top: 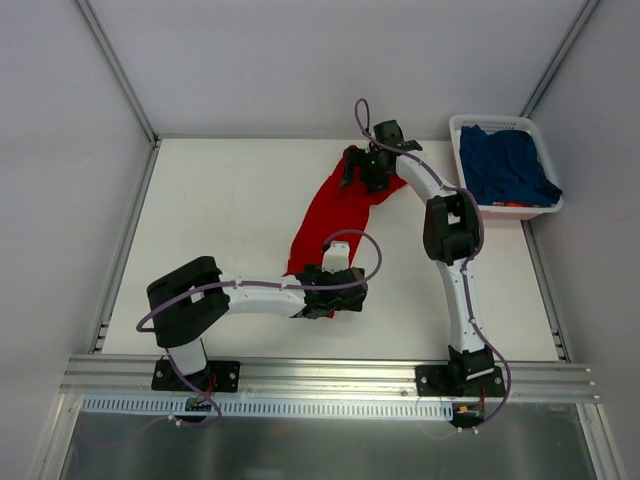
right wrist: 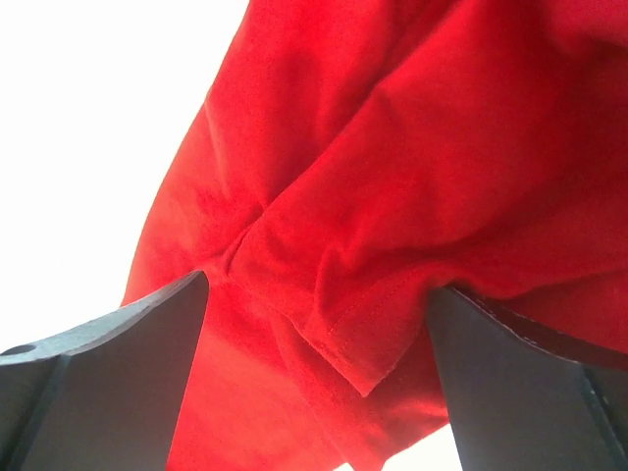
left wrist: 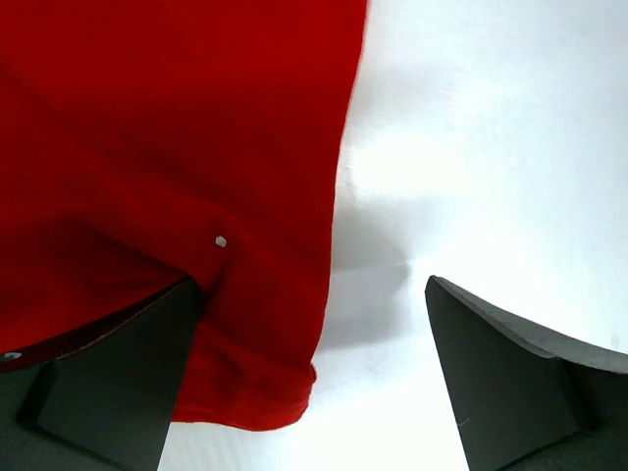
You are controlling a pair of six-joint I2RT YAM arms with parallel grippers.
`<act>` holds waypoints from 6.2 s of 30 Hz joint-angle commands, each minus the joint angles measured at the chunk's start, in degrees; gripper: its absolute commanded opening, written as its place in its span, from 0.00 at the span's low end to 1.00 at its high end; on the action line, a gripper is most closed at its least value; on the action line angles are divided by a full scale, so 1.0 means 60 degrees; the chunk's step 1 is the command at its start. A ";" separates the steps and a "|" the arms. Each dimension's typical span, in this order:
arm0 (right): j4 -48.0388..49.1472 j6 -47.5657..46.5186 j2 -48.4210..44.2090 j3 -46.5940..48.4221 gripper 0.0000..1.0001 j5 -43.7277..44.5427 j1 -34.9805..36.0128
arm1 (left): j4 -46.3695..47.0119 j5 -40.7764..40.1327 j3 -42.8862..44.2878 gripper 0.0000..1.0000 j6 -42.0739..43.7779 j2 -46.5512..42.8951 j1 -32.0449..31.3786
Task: Fold and stack the t-shirts
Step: Rotate the tshirt 90 degrees, then grab the bottom of the folded rectangular tshirt with both arms
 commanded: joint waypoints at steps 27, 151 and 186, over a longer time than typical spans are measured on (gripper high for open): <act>0.1334 0.0333 0.0813 0.0834 0.97 -0.2224 -0.0044 | -0.1384 0.3080 0.0547 0.99 -0.1996 0.1794 -0.2302; 0.1231 0.6045 -1.2638 -1.6012 0.64 0.6610 0.7089 | -0.0595 0.2390 -0.3920 0.91 -0.3797 -0.2412 -0.1204; 0.1379 0.6529 -1.1023 -1.4768 0.00 0.6902 0.8246 | -0.0741 0.2289 -0.3848 0.00 -0.3622 -0.2630 -0.1394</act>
